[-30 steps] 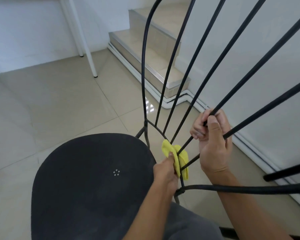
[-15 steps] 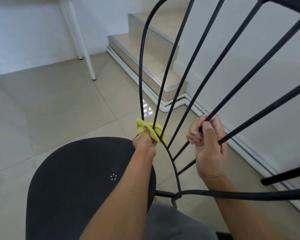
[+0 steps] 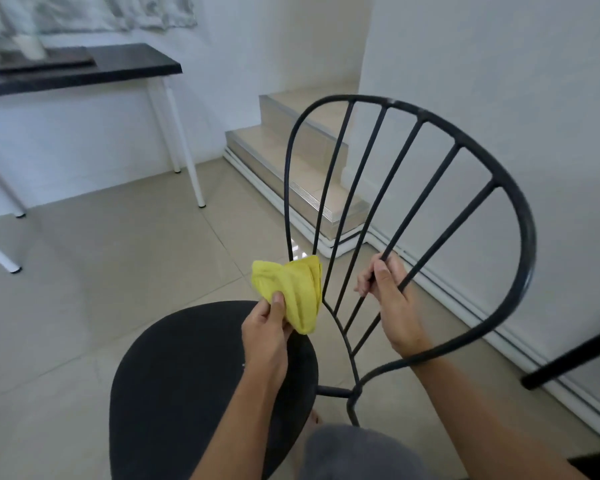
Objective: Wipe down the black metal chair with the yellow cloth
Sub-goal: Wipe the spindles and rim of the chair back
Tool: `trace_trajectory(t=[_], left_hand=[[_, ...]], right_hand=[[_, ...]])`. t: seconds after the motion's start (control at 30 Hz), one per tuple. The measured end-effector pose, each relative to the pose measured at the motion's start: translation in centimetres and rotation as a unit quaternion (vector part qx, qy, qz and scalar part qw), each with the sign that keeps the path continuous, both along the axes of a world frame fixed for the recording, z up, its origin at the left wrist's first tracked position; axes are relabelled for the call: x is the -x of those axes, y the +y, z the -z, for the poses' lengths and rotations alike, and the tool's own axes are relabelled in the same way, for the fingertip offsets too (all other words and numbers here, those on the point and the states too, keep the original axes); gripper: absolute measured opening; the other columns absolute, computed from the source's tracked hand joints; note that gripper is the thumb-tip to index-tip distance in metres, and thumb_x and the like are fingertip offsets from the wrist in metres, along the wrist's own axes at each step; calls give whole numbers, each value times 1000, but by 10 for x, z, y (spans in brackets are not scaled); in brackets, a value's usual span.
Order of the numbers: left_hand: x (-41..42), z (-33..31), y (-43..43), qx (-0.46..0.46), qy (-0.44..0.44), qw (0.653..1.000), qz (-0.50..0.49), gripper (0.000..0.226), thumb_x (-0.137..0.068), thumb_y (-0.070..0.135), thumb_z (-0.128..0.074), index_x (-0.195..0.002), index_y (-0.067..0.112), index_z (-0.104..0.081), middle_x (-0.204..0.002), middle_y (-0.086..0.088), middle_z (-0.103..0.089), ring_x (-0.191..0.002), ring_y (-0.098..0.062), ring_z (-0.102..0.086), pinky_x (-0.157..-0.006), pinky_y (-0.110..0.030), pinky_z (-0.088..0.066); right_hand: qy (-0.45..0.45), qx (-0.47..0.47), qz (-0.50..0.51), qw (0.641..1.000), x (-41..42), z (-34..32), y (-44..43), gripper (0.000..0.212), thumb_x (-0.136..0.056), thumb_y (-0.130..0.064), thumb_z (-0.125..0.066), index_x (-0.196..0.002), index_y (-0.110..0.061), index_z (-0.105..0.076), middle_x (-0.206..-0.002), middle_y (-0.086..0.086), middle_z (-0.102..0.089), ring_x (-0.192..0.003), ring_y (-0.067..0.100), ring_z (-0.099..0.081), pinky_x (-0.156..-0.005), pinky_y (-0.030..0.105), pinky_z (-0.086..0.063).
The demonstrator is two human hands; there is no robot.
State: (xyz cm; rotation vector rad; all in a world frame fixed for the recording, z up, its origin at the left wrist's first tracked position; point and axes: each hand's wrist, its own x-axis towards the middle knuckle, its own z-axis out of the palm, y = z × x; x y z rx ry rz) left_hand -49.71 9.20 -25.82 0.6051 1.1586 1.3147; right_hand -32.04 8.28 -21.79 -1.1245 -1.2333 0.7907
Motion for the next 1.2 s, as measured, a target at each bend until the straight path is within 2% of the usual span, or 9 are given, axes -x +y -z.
trace_trajectory(t=[0.13,0.23,0.4,0.47,0.57,0.67,0.83,0.97,1.2], left_hand=[[2,-25,-23,-55,47,997,40,26,-97,29,-56,-84,24,-77,-95,-12,-67,-93,-26,-63,-89,-50,-54],[1,-41,-41,-93,95,989,64,31,-96,33,-57,-71,21,-71,-80,-11,-57,-77,-27,-53,-72,-49,-50],[-7,-62,-66,-157,151,972,87,37,-98,21,-57,-61,14,-57,-60,0,-42,-61,-16,-38,-58,-33,-34],[-12,-69,-76,-184,168,963,103,35,-97,18,-57,-62,14,-58,-58,2,-43,-58,-12,-37,-55,-28,-32],[-22,-77,-91,-222,201,944,135,34,-97,18,-58,-64,9,-53,-57,5,-43,-55,-8,-37,-53,-23,-32],[-36,-85,-108,-275,244,912,183,32,-97,15,-57,-65,14,-53,-57,11,-43,-54,-3,-38,-52,-17,-31],[-64,-86,-124,-343,297,858,242,23,-95,13,-58,-80,31,-58,-64,3,-48,-59,-3,-43,-56,-16,-35],[-80,-90,-124,-337,291,861,248,4,-94,29,-59,-94,25,-57,-73,0,-55,-62,-4,-47,-56,-24,-41],[-106,-95,-120,-363,341,832,246,16,-103,39,-37,-112,28,-46,-83,6,-55,-72,-10,-52,-62,-31,-45]], right_hand=[[-38,53,-29,997,-9,-17,-15,26,-101,-36,-41,-102,-18,-59,-91,5,-68,-96,27,-67,-100,55,-48],[-74,100,-48,991,-14,-32,-25,39,-95,-38,-46,-124,-15,-56,-114,0,-70,-115,14,-64,-109,50,-43],[-28,102,-87,991,-31,-65,-50,50,-84,-25,-60,-133,-20,-53,-132,0,-62,-124,11,-58,-107,32,-46],[7,92,-80,992,-44,-77,-60,51,-84,-20,-63,-134,-13,-57,-134,4,-63,-127,19,-58,-107,40,-47],[82,52,-19,995,-55,-103,-71,26,-92,-21,-54,-110,-10,-70,-118,13,-71,-117,35,-63,-104,51,-46],[116,27,40,992,-56,-138,-74,35,-95,-30,-44,-101,-10,-72,-101,11,-75,-100,31,-68,-95,47,-50],[25,35,46,998,-57,-165,-72,38,-100,-41,-41,-106,-11,-63,-101,6,-72,-100,22,-67,-95,45,-53],[-2,39,66,997,-51,-167,-68,30,-108,-31,-34,-106,-13,-58,-99,8,-71,-93,18,-67,-91,43,-55],[-9,25,96,995,-46,-164,-66,26,-107,-25,-35,-103,-13,-57,-94,8,-69,-86,12,-66,-80,35,-57]])
